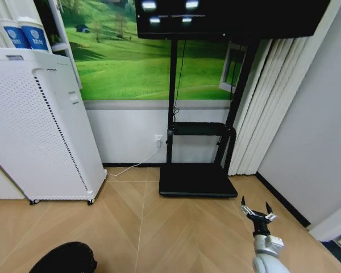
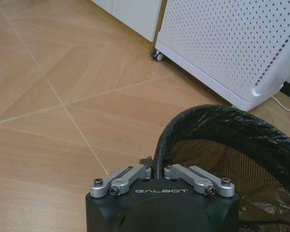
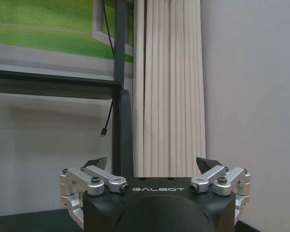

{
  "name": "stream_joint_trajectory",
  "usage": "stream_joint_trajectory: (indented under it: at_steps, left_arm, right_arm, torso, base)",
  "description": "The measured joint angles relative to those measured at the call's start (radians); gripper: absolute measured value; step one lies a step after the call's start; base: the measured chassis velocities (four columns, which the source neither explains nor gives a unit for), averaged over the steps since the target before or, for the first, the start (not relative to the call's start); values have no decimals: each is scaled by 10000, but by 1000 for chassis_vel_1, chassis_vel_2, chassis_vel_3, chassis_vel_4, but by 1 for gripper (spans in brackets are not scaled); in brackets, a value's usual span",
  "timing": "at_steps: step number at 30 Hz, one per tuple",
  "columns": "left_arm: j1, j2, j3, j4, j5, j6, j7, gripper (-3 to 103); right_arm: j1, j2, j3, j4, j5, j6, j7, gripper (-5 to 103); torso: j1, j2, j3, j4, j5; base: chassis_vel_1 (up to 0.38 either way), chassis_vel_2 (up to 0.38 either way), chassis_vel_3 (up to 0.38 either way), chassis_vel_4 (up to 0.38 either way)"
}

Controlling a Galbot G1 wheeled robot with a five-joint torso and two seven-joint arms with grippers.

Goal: Pick up the trash bin and place the garbage on the floor into it.

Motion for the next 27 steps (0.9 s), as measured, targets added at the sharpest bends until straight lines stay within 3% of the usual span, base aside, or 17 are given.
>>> stream_joint_trajectory:
  at_steps: [10,27]
  left_arm:
    - [534,246,-468,19,-49,-139,177,6]
    - [-59,42,29,178,306,12,-27,6]
  right_arm:
    - [55,-8,-206,-249,218,-57,-155,100]
    - [188,-79,-514,-810,152,166,-331,100]
  torso:
    - [0,0,0,-2,-2]
    - [0,0,0,-1,-1]
  base:
    - [0,0,0,0]
    - [46,51,-50,-42]
